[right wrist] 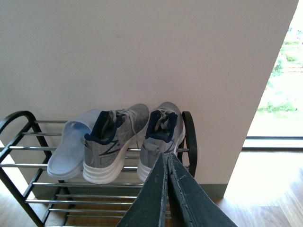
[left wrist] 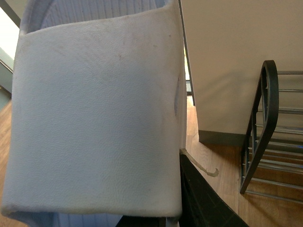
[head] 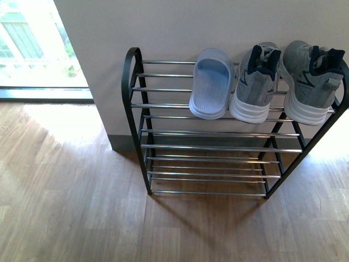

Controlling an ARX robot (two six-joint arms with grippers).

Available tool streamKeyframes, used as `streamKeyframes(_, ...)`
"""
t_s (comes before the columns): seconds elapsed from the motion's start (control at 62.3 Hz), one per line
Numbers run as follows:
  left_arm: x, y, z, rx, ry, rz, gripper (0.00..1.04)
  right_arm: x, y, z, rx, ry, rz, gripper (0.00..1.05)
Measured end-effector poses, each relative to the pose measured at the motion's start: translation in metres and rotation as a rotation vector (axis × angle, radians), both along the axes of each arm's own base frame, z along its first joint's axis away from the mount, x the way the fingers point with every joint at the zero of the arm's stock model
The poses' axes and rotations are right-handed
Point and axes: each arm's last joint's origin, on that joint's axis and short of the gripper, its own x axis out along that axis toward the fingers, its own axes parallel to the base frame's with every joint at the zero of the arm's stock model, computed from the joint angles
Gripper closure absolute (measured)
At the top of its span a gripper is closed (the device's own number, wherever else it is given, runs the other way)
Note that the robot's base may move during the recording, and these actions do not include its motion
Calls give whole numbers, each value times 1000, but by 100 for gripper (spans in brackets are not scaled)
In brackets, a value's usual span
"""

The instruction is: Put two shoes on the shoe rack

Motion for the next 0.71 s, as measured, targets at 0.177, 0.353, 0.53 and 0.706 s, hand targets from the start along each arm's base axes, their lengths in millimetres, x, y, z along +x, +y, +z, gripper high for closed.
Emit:
streamKeyframes(0.177, 0, 0, 0, 0, 0, 0, 103, -6, 0, 2, 0, -7, -2, 103)
streamKeyframes(0.353, 0, 0, 0, 0, 0, 0, 103, -12, 0, 3, 0, -10, -2, 103)
streamKeyframes(0.53, 0, 0, 0, 0, 0, 0, 103, -17, 0, 4, 0, -14, -2, 103)
streamKeyframes(0.706, 0, 0, 0, 0, 0, 0, 103, -21, 0, 5, 0, -16, -2, 103)
